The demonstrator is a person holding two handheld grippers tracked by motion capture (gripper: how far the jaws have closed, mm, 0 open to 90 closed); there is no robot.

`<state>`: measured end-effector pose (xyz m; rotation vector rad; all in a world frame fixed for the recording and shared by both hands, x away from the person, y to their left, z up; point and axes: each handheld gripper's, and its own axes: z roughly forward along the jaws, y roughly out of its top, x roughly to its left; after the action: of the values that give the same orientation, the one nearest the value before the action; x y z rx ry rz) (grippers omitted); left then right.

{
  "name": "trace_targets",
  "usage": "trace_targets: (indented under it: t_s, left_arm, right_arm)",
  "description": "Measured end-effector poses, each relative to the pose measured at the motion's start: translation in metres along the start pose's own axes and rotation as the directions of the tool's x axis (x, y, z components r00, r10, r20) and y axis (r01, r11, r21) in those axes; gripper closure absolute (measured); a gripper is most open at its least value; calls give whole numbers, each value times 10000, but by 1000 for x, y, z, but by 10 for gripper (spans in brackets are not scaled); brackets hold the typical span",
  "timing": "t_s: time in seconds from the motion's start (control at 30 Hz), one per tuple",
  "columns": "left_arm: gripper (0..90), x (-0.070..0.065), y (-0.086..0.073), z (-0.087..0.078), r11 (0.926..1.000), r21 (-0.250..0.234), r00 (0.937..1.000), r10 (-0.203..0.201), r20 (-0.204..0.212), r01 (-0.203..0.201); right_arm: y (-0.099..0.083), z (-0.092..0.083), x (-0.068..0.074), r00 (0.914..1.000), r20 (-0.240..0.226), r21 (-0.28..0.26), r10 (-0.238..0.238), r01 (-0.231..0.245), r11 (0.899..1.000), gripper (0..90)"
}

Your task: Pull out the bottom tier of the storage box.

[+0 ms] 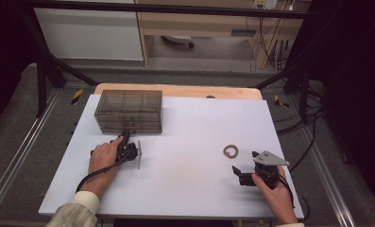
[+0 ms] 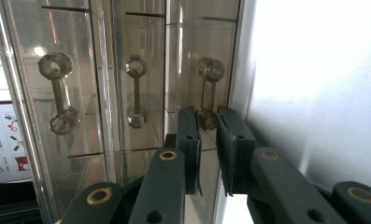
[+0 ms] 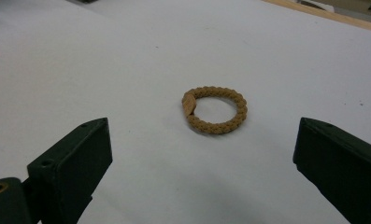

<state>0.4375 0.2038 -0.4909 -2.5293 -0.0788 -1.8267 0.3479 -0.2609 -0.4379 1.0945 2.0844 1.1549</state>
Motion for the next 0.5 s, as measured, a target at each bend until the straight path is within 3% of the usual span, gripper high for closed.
trace_targets:
  t_s: [0.5]
  left_arm:
    - [793,-5,2,-18,9998,140,9998,-159,90,158]
  right_arm:
    - [1,0,1,10000,-46,16,13,-13,10000,48]
